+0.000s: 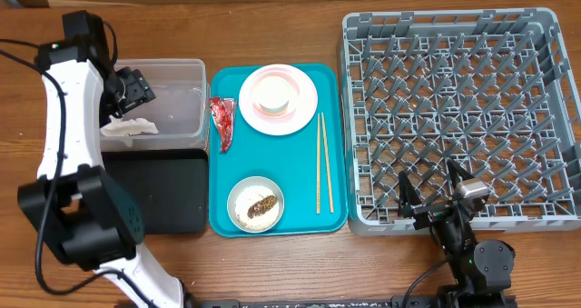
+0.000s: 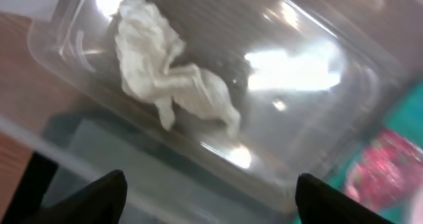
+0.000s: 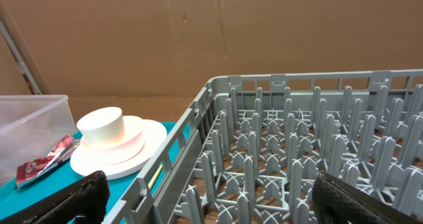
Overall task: Sort waste into correct bins and load items into the dishwasher
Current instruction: 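Carry the tissue left and drop it into the clear bin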
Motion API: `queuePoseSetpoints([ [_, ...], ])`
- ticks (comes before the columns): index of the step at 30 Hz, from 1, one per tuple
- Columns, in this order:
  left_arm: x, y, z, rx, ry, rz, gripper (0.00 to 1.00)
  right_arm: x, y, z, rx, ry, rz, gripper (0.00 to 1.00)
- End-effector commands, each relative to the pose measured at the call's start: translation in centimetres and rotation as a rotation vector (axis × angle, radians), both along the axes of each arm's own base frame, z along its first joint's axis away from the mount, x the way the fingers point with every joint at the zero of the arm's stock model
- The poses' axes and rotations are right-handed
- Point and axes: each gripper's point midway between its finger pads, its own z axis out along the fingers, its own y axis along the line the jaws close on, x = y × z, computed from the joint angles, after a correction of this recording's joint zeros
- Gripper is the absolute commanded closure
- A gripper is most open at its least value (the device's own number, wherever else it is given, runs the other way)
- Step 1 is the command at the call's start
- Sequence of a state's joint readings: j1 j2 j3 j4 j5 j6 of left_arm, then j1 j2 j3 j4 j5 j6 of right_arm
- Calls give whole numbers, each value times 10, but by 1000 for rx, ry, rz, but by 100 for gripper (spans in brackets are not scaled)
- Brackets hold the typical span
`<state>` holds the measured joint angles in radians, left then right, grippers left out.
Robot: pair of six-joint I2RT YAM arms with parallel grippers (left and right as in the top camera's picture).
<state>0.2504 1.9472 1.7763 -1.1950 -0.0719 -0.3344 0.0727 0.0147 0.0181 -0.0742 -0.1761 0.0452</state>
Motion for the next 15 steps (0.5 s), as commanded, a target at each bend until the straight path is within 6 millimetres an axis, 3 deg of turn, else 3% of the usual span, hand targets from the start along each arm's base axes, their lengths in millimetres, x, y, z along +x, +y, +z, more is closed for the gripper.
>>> queuePoseSetpoints([
  [1,-1,-32,69,-13,-155,-86,21,0,-1,-1,1,-7,-5,0],
  [3,-10,-44,91,-3,-194,-123,37,0,-1,-1,1,-7,-5,0],
  [5,-18,-59,110,-10,-235,-160,66,0,-1,-1,1,-7,-5,0],
  [6,-23,-69,119,-19,-252,-183,86,0,-1,-1,1,-7,-5,0],
  [7,-28,-80,126,-34,-266,-208,96,0,-1,-1,1,-7,-5,0],
  [11,-47,-119,136,-61,-252,-303,96,0,-1,-1,1,-7,-5,0],
  [15,-63,-162,125,-78,-180,-420,96,0,-1,-1,1,-7,-5,0],
])
